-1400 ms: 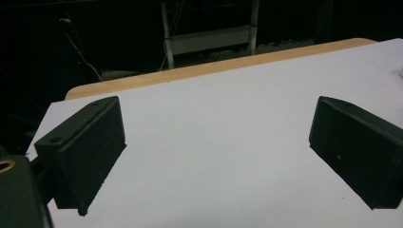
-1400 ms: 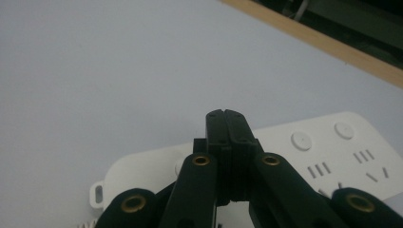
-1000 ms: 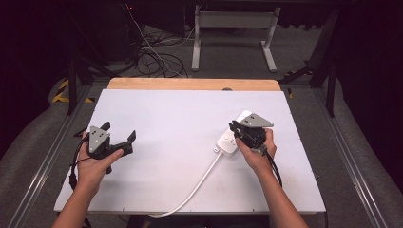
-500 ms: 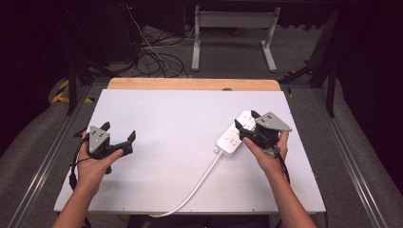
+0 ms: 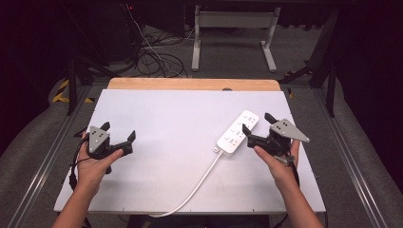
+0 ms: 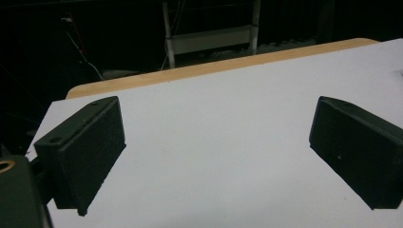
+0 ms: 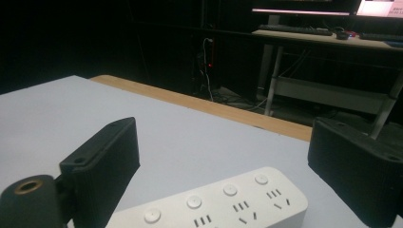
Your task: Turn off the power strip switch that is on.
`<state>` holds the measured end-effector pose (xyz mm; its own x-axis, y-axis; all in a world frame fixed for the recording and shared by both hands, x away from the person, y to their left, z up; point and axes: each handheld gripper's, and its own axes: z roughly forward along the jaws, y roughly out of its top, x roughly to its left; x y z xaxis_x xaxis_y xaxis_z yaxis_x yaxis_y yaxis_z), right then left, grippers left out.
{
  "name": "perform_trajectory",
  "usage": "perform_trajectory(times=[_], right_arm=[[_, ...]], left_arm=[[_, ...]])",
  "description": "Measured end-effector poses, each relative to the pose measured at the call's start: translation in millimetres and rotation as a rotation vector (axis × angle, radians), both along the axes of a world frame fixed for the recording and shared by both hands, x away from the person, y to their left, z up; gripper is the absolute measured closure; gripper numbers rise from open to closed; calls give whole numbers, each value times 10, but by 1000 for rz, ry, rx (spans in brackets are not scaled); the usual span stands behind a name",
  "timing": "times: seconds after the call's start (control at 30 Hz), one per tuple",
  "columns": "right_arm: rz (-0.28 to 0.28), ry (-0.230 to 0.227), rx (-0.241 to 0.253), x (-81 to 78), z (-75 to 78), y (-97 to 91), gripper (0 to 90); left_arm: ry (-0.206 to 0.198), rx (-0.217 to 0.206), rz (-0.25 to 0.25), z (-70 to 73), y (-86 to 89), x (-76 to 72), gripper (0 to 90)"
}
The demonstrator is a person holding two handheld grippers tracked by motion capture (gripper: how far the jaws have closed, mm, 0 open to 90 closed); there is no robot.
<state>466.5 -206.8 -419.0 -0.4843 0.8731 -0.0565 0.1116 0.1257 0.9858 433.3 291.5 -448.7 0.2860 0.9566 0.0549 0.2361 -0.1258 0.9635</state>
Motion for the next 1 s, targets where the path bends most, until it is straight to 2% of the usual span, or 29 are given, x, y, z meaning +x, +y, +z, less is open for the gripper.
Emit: perform_trajectory(times=[0.13, 0.3, 0.47, 0.77, 1.0], right_arm=[[5, -9, 38, -135, -58, -120, 46], [11, -10, 26, -259, -156, -247, 36], [1, -15, 74, -244, -171, -286, 41], [8, -19, 50, -250, -184, -250, 52], [1, -12, 66, -245, -185, -261, 44]], left_arm=[[-2, 0, 1, 0, -5, -1, 50], [-4, 1, -1, 9, -3, -2, 49], [-9, 2, -4, 10, -7, 1, 49], [-10, -4, -4, 14, -7, 1, 49], [-11, -6, 3, 15, -3, -1, 49]])
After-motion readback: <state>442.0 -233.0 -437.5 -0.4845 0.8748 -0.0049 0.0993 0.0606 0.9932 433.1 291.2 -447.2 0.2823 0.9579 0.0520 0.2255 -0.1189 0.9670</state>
